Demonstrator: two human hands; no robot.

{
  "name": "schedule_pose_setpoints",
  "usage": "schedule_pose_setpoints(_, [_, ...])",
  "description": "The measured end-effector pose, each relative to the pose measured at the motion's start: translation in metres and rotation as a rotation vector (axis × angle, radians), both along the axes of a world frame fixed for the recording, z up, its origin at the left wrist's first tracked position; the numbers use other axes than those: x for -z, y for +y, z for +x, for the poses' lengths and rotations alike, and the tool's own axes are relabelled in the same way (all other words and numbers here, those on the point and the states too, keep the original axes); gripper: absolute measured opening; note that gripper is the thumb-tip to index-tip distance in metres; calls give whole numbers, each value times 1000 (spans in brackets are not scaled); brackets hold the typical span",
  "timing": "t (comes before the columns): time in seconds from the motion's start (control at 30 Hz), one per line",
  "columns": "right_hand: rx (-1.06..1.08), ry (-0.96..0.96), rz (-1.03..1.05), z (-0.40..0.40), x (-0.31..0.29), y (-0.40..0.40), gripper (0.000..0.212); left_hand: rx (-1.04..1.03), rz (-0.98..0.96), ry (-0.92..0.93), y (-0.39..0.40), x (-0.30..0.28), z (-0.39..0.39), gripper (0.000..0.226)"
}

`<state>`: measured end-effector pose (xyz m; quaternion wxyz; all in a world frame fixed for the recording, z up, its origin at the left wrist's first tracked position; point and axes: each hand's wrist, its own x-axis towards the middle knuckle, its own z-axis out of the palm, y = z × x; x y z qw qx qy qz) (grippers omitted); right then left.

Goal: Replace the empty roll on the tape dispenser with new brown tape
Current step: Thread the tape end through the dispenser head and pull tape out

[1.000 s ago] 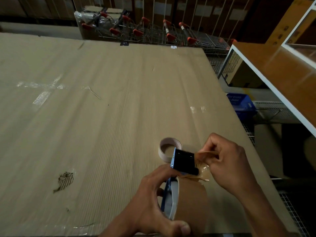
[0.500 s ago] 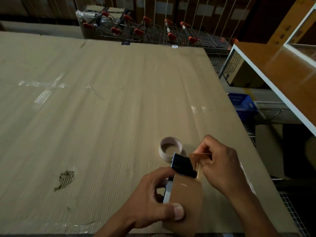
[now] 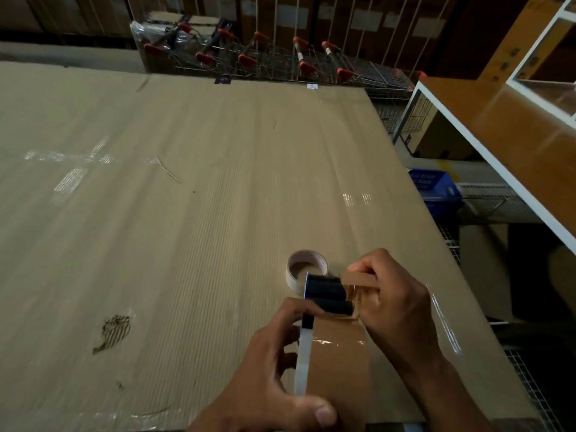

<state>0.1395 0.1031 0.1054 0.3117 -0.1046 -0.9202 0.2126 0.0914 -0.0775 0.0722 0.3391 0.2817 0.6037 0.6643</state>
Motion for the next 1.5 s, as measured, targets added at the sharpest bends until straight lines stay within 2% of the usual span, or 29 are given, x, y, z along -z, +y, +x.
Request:
schedule_pose_setpoints(0.1, [-22,69,101,3,3,-1,5,-32,5,51,0,1,3,84])
schedule_pose_setpoints(0.13, [-19,62,84,3,3,0,10,-52,6,60,-1,3,4,83])
schedule_pose_setpoints(0.17, [-11,37,6,3,2,2,15,-75,3,73,-1,5,5,82])
schedule_pose_setpoints(0.3, [36,-136,-551,-2,-7,14,16,-103,-66,194,-4,13,5,76])
schedule_pose_setpoints(0.33, [36,-172,-606,-3,-8,17,15,-88,-83,200,-5,13,5,77])
schedule_pose_setpoints(0.4, [52,-214,-562,-3,-9,17,17,-48,-101,176,-6,12,4,86])
schedule_pose_setpoints(0.47, [77,-213,-428,-2,-10,11,20,-21,-138,190,-7,10,4,89])
schedule_pose_setpoints(0.6, [33,-188,-237,-2,-6,6,24,68,-177,225,-8,6,0,77])
schedule_pose_setpoints(0.7, [-2,-217,-238,-3,-1,8,30,105,-148,186,-9,1,-2,78])
schedule_pose_setpoints(0.83, [-74,-253,-399,-6,-1,10,32,53,-100,64,-9,-6,0,97])
schedule_pose_setpoints(0.9, [-102,-249,-393,-10,-7,11,24,37,-98,80,-7,-1,-1,95])
schedule_pose_setpoints(0.97, [-119,-243,-355,-11,-14,12,30,46,-96,130,-5,0,-5,97])
schedule_pose_setpoints(1.07, [-124,-192,-301,-14,-19,14,23,61,-80,207,-1,-3,-10,96])
schedule_pose_setpoints(1.27, [-149,-112,-171,-16,-19,13,32,150,-125,271,1,-6,-17,102])
schedule_pose_setpoints(1.5, [-115,-127,-155,-18,-15,13,28,183,-149,255,-2,-6,-22,96])
